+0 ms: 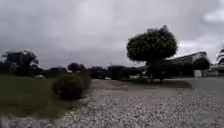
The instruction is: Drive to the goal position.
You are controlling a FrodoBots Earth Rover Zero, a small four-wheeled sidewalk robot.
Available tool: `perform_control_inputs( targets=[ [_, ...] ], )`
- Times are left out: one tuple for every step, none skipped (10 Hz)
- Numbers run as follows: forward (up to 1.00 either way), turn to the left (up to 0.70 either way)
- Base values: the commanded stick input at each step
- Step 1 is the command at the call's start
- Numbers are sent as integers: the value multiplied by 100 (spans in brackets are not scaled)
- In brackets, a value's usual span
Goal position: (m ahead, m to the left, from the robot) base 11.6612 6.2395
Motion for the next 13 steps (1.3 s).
perform_control_inputs(
  targets=[
    [50, 0],
    [50, 0],
    [50, 0],
    [50, 0],
    [50, 0],
    [50, 0],
    [50, 0],
    [50, 0],
    [50, 0],
    [50, 0],
    [50, 0],
    [50, 0],
    [50, 0]
  ],
)
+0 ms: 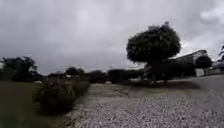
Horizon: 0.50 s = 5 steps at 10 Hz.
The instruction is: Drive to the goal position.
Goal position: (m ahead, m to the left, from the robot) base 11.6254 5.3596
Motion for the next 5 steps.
perform_control_inputs(
  targets=[
    [50, 0],
    [50, 0],
    [50, 0],
    [50, 0],
    [50, 0]
  ],
)
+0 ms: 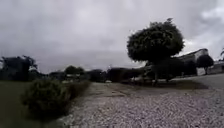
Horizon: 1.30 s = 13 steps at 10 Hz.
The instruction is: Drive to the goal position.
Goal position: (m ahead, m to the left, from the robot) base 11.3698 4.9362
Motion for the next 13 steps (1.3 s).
perform_control_inputs(
  targets=[
    [50, 0],
    [50, 0],
    [50, 0],
    [50, 0],
    [50, 0],
    [50, 0],
    [50, 0],
    [50, 0],
    [50, 0],
    [50, 0],
    [50, 0],
    [50, 0],
    [50, 0]
  ],
)
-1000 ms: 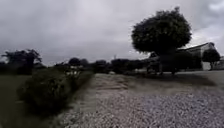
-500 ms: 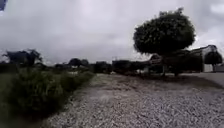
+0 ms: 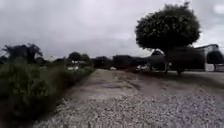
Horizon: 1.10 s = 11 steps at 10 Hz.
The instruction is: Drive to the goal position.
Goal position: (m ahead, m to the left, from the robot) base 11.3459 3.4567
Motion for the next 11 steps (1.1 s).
perform_control_inputs(
  targets=[
    [50, 0],
    [50, 0],
    [50, 0],
    [50, 0],
    [50, 0],
    [50, 0],
    [50, 0],
    [50, 0],
    [50, 0],
    [50, 0],
    [50, 0]
  ],
)
